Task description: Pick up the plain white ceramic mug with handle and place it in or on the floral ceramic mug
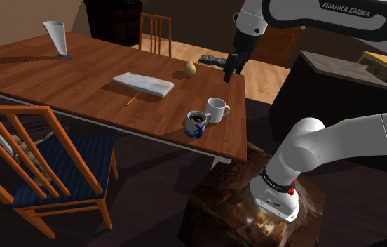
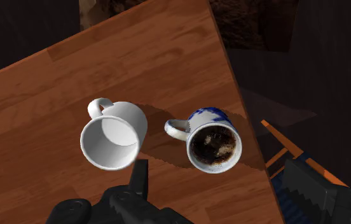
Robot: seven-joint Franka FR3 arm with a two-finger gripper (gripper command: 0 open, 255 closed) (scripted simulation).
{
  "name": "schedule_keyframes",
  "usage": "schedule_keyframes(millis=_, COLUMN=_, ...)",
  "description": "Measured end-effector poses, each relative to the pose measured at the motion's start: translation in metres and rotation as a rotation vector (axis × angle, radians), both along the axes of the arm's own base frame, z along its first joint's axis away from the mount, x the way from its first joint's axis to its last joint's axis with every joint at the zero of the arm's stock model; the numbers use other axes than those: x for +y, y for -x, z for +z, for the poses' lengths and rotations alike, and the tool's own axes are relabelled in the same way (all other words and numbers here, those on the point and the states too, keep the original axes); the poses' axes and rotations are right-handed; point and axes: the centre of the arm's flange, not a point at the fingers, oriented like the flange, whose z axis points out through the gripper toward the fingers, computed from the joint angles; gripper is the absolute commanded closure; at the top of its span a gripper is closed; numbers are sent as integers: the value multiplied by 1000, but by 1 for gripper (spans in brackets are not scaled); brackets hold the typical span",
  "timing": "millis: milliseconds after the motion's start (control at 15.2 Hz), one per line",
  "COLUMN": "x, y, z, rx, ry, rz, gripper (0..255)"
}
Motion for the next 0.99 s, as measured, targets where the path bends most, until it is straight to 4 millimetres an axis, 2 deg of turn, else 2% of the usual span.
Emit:
schedule_keyframes(millis=66, x=0, y=0, z=0, rx=0, ry=0, rz=0, gripper=0)
schedule_keyframes(millis=264, x=-12, y=-11, z=-22, rx=5, ry=-7, rz=-1, gripper=0)
schedule_keyframes(millis=990, x=-70, y=-66, z=-146, rx=32, ry=-44, rz=-7, gripper=0)
